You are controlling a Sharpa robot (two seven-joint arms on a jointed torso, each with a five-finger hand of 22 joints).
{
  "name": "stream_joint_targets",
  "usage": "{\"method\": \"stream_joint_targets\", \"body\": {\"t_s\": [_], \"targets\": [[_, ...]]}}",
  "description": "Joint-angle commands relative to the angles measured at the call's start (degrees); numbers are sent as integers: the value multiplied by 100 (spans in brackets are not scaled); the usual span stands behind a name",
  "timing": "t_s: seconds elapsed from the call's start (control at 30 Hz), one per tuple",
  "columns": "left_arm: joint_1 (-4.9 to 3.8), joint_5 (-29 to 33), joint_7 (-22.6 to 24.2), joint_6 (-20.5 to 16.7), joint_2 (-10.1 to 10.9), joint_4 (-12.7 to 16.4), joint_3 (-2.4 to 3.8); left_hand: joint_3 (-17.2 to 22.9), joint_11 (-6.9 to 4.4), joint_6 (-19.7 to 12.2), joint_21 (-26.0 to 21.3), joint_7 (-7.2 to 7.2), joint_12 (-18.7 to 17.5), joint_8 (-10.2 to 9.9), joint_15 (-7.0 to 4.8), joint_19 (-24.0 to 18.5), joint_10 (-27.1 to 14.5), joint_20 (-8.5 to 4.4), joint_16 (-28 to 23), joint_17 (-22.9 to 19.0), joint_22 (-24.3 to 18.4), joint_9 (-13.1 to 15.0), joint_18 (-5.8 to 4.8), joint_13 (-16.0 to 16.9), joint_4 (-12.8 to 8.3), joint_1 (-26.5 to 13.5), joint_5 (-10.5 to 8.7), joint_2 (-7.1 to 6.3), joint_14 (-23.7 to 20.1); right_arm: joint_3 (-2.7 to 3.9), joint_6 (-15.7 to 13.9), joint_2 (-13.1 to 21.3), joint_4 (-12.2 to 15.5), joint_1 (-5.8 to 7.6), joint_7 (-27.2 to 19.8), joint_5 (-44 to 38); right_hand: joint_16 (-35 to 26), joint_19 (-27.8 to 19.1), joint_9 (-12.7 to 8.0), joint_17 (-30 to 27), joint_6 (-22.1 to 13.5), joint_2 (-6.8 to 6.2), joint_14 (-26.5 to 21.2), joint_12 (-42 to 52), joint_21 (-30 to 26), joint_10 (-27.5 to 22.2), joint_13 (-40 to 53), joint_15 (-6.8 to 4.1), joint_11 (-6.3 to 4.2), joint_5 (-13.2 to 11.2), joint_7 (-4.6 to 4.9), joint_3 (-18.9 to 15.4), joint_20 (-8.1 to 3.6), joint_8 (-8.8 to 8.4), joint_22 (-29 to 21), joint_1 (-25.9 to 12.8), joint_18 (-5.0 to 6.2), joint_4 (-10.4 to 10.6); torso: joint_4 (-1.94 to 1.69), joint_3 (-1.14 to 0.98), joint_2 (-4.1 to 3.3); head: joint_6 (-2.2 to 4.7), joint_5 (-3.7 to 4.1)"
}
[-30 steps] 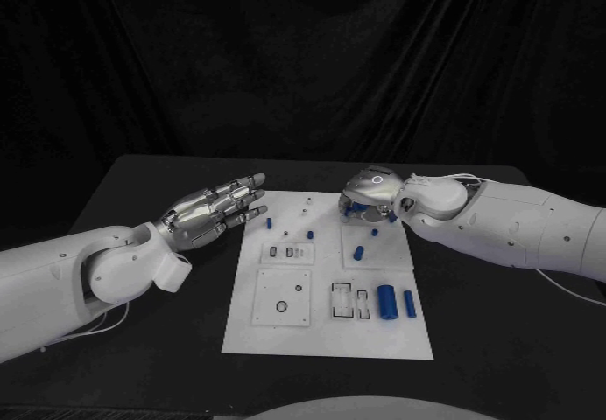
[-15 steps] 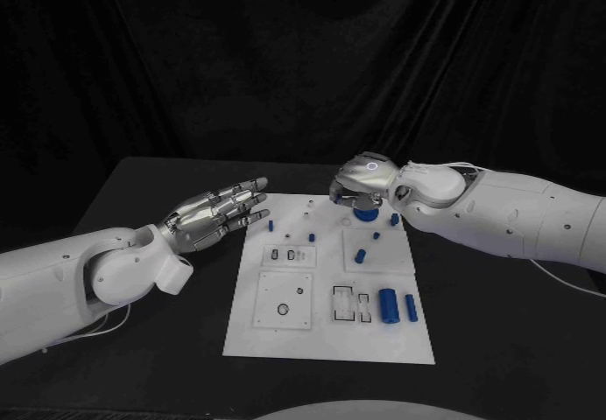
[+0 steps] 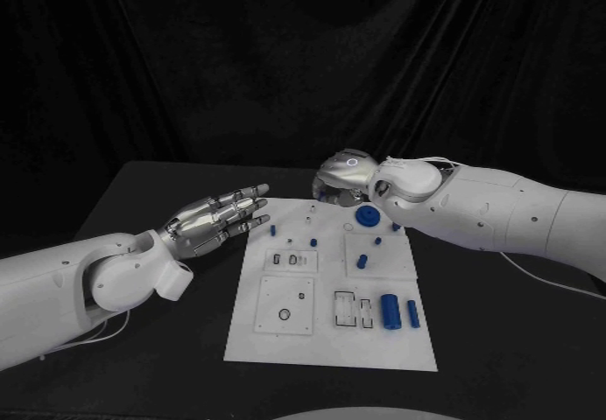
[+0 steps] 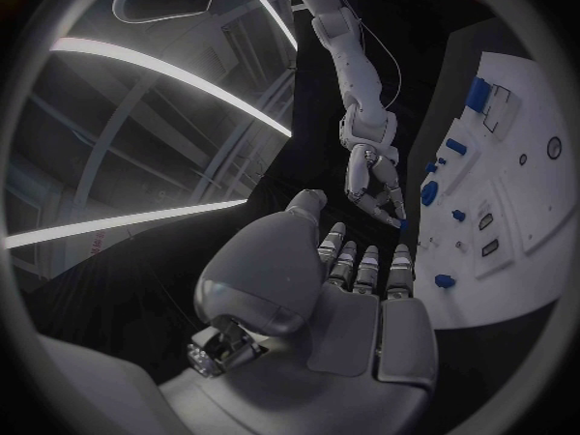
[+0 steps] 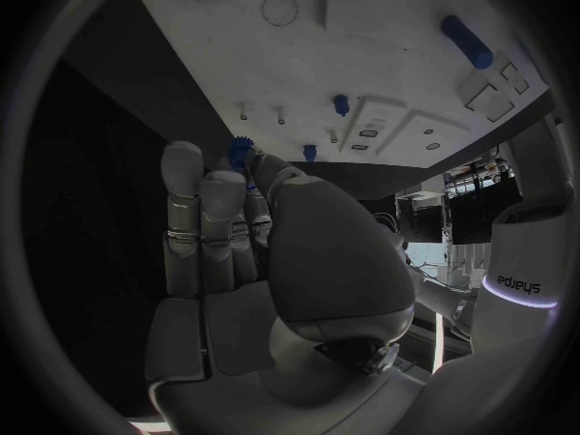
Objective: Assemble the parts on the task board
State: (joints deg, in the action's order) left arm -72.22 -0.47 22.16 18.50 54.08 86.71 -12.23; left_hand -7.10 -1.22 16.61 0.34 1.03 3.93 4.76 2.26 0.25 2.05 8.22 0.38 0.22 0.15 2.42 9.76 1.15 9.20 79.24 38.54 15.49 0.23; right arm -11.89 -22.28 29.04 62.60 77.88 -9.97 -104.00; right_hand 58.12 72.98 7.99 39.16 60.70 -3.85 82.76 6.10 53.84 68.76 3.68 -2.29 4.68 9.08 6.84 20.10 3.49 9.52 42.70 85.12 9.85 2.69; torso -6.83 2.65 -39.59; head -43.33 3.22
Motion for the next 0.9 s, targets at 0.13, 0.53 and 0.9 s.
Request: {"method": "stream_joint_targets", "body": {"t_s": [0.13, 0.53, 0.9], "targets": [[-7, 6, 424, -225, 50, 79, 6, 9, 4, 18, -13, -8, 26, 32, -12, 10, 49, 24, 4, 3, 2, 4, 47, 6, -39, 41, 38, -12, 21, 4, 236, -143, -218, 15, -41, 35, 14, -6, -8, -10, -86, -21, -2, -15, 12, 207, -2, 44, -163, 0, 14, 30, 51, -71, 15, 38, -68, 36, -60, -8, -49, 12, 56], [-7, 6, 553, -320, 61, 110, 6, 22, -69, -294, -19, -119, 31, -56, -44, 1, 29, -14, -2, -1, -2, -40, 45, 1, -49, -38, 23, -29, 12, 4, 355, -222, -366, 7, -18, 36, 4, -18, -14, -15, -124, -25, -19, -49, 35, 189, -4, 37, -160, -8, 7, 42, 56, -106, 62, 33, -69, 46, -117, -13, -136, 61, 43], [-7, 6, 515, -309, 72, 122, 6, 29, -64, -241, -17, -94, 29, -33, -37, 5, 24, -8, -2, -1, 0, -29, 44, 0, -52, -46, 25, -23, 12, 4, 367, -268, -468, -52, 76, 36, 30, -23, -16, 30, -147, -32, -21, -80, 72, 181, -2, 36, -164, 46, 8, 65, 57, -133, 124, 45, -74, 43, -110, -6, -148, 107, -6]]}}
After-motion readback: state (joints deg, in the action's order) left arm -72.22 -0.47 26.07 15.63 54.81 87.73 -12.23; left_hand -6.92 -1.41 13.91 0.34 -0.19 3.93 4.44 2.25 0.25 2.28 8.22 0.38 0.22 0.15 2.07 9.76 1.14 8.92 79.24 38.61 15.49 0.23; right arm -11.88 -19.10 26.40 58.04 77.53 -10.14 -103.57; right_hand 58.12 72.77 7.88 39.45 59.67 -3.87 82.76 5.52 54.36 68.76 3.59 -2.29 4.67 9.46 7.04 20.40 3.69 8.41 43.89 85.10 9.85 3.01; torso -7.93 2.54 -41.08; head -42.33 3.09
